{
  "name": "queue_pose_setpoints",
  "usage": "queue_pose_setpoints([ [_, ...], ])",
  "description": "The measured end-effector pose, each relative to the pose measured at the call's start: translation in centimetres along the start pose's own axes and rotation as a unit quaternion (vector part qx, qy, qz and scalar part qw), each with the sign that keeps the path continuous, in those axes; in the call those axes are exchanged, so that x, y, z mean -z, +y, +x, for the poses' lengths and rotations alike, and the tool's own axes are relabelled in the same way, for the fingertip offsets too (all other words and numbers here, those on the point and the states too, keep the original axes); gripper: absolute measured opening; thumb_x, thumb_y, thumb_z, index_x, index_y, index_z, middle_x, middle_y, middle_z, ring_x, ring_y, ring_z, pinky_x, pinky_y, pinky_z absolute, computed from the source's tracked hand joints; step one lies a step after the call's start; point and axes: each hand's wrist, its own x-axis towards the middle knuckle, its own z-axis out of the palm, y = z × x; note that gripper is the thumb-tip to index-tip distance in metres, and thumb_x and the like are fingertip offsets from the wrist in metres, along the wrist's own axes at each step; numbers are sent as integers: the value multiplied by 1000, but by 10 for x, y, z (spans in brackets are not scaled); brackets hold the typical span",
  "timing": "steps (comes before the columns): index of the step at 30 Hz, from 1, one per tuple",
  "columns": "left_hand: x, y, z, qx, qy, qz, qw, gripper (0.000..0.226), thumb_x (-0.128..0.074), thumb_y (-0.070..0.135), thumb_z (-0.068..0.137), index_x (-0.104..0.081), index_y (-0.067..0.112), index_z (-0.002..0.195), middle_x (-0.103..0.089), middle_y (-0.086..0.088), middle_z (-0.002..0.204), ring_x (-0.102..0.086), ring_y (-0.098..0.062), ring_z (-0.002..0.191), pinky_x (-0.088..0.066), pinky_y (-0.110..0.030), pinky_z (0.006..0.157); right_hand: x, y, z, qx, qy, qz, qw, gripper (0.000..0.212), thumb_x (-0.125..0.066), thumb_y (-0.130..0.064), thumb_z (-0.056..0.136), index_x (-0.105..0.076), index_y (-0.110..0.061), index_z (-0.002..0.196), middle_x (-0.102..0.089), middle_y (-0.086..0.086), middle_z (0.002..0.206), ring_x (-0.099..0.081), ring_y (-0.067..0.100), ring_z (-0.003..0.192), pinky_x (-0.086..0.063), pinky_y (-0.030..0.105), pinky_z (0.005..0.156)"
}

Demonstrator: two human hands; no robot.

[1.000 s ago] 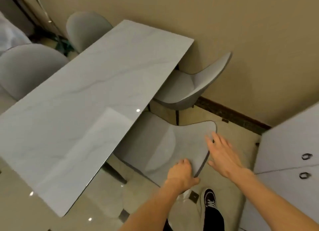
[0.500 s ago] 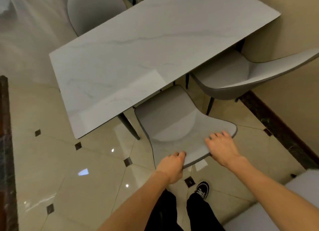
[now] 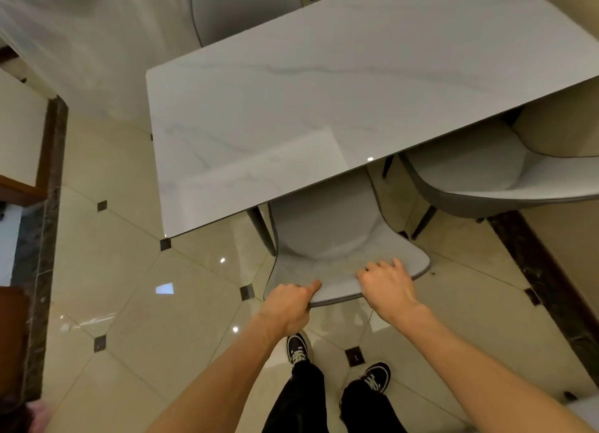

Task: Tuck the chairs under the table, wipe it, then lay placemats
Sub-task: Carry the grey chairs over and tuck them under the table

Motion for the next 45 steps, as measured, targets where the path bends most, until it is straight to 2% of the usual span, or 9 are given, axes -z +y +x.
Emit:
queue_pose_setpoints([
  [3, 8, -2, 14, 10, 17, -22, 1000, 58, -45, 17, 94, -29, 32, 148, -66, -10, 117, -63, -34, 101, -53, -47, 90, 8, 12, 20, 3, 1, -7, 1000, 24, -53, -9, 86, -65, -23, 101, -67, 0, 102, -63, 25, 97, -35, 41, 93],
  [8, 24, -23, 34, 30, 43, -65, 997, 55, -46, 18, 98, -30, 39, 146, -62, -4, 127, -61, -28, 108, -52, -46, 92, 23, 12, 56, 15, 7, 10, 1000, 23, -50, -9, 87, -65, -20, 101, -67, 3, 103, -64, 27, 95, -42, 38, 82],
  [13, 37, -47, 57, 43, 65, -78, 994, 55, -48, 15, 100, -34, 35, 149, -57, -1, 138, -56, -25, 120, -46, -42, 101, 36, 11, 88, 37, 20, 11, 999, 22, -50, -10, 89, -65, -19, 102, -66, 4, 103, -64, 27, 95, -44, 33, 74],
  [18, 41, -50, 70, 47, 101, -91, 990, 51, -48, 16, 99, -38, 35, 145, -60, 1, 134, -57, -22, 115, -42, -37, 99, 43, 22, 105, 80, 20, -1, 997, 23, -48, -11, 91, -64, -16, 105, -65, 6, 106, -63, 28, 96, -45, 36, 70],
  [25, 46, -48, 79, 36, 78, -111, 990, 52, -47, 16, 100, -36, 34, 147, -56, 1, 136, -56, -20, 114, -45, -33, 94, 47, 36, 111, 122, 26, 7, 992, 22, -46, -14, 93, -63, -17, 106, -65, 5, 103, -62, 26, 93, -43, 36, 66],
  [29, 49, -47, 82, 34, 60, -109, 992, 52, -48, 14, 99, -37, 34, 147, -57, 0, 136, -56, -21, 114, -48, -36, 97, 48, 40, 112, 134, 29, 12, 990, 21, -49, -13, 91, -65, -17, 105, -65, 4, 100, -62, 25, 90, -47, 36, 68],
  [36, 51, -35, 84, 52, 70, -112, 990, 51, -48, 14, 99, -39, 33, 146, -58, -1, 134, -57, -22, 114, -49, -37, 97, 48, 51, 116, 156, 28, 2, 987, 19, -47, -14, 92, -63, -18, 102, -64, 3, 97, -61, 24, 87, -41, 35, 64],
  [41, 49, -30, 87, 54, 69, -110, 990, 52, -48, 13, 98, -39, 34, 145, -58, -1, 133, -57, -22, 114, -49, -38, 97, 48, 57, 114, 149, 17, -5, 989, 19, -46, -14, 92, -62, -18, 100, -64, 3, 96, -60, 24, 87, -39, 34, 63],
  [45, 48, -32, 89, 55, 52, -114, 991, 48, -51, 17, 98, -42, 35, 141, -59, 0, 129, -57, -20, 110, -49, -36, 94, 49, 53, 114, 134, -5, 1, 991, 17, -51, -18, 92, -61, -17, 106, -63, 5, 102, -60, 25, 92, -45, 37, 69],
])
